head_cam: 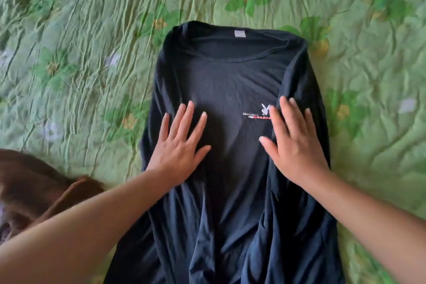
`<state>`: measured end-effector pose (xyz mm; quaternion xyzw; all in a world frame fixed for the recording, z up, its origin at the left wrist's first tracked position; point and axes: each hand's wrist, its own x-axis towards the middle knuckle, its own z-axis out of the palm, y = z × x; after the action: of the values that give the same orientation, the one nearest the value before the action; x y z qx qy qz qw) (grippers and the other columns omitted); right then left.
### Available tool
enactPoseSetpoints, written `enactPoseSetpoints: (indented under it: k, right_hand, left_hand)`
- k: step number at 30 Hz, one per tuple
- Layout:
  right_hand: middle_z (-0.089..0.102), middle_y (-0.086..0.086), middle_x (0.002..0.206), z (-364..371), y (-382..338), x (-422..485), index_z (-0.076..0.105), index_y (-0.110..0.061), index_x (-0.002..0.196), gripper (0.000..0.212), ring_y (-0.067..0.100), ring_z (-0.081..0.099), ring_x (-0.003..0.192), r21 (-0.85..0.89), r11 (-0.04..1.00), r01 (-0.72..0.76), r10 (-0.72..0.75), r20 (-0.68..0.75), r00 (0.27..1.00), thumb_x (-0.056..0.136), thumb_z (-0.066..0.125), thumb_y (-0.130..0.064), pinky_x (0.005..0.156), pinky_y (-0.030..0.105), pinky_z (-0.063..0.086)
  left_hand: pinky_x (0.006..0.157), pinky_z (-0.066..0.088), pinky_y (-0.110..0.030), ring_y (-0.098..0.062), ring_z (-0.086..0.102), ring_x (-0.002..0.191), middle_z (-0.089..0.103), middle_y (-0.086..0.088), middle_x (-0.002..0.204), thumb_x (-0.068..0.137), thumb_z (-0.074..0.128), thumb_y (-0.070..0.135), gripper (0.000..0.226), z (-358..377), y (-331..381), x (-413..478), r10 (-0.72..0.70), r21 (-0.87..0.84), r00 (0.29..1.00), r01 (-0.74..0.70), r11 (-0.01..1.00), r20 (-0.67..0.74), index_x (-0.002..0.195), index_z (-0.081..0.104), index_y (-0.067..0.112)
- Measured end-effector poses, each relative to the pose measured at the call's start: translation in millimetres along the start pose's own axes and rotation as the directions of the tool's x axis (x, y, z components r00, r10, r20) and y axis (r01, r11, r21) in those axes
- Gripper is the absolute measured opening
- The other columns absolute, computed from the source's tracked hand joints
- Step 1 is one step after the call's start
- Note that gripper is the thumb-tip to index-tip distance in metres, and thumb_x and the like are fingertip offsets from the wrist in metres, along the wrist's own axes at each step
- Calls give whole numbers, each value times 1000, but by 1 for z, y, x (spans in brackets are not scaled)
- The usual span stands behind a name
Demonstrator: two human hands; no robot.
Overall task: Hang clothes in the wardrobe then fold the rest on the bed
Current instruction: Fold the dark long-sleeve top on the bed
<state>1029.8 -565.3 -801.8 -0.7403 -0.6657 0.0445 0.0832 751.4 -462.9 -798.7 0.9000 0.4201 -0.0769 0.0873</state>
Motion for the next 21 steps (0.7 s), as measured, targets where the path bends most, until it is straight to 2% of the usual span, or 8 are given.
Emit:
enactPoseSetpoints:
  k: [4, 10, 14, 18, 21]
  right_hand:
    - [16, 21, 167, 7, -33, -92, 33, -4, 157, 76, 38, 15, 155, -27, 998, 58, -56, 91, 994, 99, 47, -51, 120, 68, 13]
    - [12, 20, 168, 6, -76, -235, 30, -5, 158, 82, 36, 16, 155, -11, 989, 146, -139, 248, 959, 96, 51, -55, 119, 68, 18]
    - [14, 21, 168, -5, -91, -289, 32, -13, 159, 79, 40, 19, 154, -41, 984, 171, -147, 343, 928, 93, 53, -50, 117, 70, 19]
    - [22, 20, 166, -18, -96, -314, 46, -18, 150, 66, 47, 24, 150, 12, 954, 298, -282, 367, 886, 93, 55, -52, 112, 76, 20]
    - [28, 18, 164, -26, -93, -328, 57, -18, 135, 66, 45, 21, 152, 80, 914, 397, -397, 375, 838, 90, 57, -65, 110, 77, 21]
  left_hand:
    - [118, 20, -64, -35, 2, 155, 2, -20, 167, 98, 33, 58, 71, 27, 36, -85, 78, -3, 996, -78, 997, 53, 159, 25, 24]
    - [118, 19, -64, -36, 7, 155, 5, -20, 167, 98, 38, 61, 76, 48, 71, -210, 171, -4, 977, -172, 985, 127, 161, 16, 24]
    - [115, 24, -65, -36, 11, 154, 10, -23, 166, 98, 40, 56, 74, 52, 84, -266, 208, 4, 957, -213, 977, 202, 161, 19, 23]
    - [114, 23, -67, -35, 15, 154, 18, -21, 164, 93, 52, 59, 80, 51, 85, -300, 270, 8, 938, -279, 960, 217, 159, 24, 24]
    - [114, 25, -67, -35, 28, 149, 26, -19, 162, 87, 58, 63, 86, 50, 81, -317, 386, 35, 898, -402, 915, 213, 158, 30, 23]
